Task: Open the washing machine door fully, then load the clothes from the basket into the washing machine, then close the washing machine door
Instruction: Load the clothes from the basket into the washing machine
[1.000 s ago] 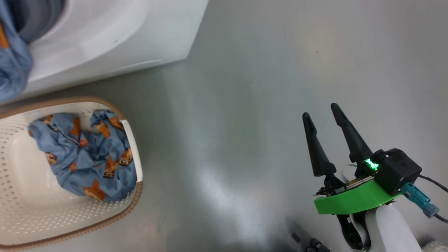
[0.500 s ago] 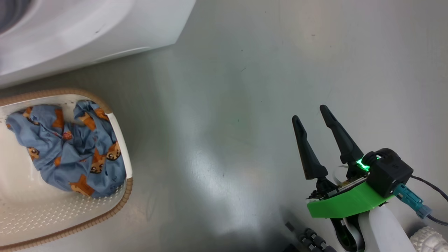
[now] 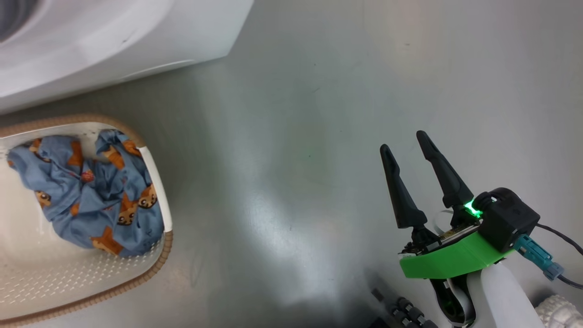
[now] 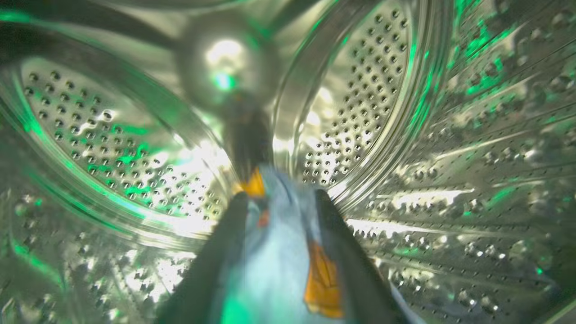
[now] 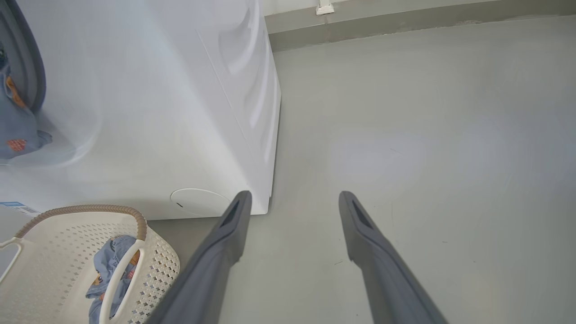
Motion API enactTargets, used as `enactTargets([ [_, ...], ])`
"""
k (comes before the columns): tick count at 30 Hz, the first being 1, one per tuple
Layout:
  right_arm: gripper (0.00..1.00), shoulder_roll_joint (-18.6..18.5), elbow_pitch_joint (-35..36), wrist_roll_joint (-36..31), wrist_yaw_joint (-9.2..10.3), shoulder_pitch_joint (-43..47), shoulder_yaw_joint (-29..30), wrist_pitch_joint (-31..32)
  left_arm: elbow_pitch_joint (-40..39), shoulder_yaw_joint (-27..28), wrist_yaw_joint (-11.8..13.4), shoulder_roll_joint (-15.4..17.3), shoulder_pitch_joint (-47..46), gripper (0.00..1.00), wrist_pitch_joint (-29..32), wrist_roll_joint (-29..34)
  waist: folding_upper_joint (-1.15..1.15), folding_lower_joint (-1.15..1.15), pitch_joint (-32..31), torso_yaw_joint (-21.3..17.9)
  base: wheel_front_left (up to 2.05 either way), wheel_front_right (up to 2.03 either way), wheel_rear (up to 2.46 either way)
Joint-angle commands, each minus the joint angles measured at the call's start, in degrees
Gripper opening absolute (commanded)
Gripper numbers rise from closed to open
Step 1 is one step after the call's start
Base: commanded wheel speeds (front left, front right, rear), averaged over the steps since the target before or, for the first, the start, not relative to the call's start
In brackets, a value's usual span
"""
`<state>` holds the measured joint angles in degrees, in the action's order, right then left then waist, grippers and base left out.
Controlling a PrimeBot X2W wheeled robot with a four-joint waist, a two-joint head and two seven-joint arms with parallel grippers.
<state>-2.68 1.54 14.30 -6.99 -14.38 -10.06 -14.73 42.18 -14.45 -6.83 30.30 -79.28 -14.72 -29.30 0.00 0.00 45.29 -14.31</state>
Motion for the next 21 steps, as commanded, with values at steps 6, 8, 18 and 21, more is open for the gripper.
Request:
enactTargets([
  [6,1.0,-0.2,0.7,-0.2,-0.5,-0.5,0.2,-0.3,1.0,1.6,-0.6,0.0,1.9,1.0,-0.3,0.4,0.0,0.0,-1.0,2.1,0.0,0.0,0.0],
  [8,1.0,-0.2,0.6,-0.5,-0.5,-0.8,0.4,-0.3,0.5,1.9,-0.6,-0.8,2.7,1.0,-0.3,0.4,0.0,0.0,-1.3,2.7,0.0,0.0,0.0],
  [18,1.0,-0.2,-0.3,-1.0,-0.5,-1.9,1.9,-0.3,-5.3,1.9,-0.6,-2.7,7.2,1.0,-0.3,-1.4,0.0,0.0,-3.1,5.4,0.0,0.0,0.0],
  [21,1.0,-0.2,-0.6,-1.0,-0.5,-2.2,2.3,-0.3,-7.6,2.3,-0.6,-2.9,9.2,1.0,-0.3,-1.7,0.0,0.0,-3.4,6.1,0.0,0.0,0.0],
])
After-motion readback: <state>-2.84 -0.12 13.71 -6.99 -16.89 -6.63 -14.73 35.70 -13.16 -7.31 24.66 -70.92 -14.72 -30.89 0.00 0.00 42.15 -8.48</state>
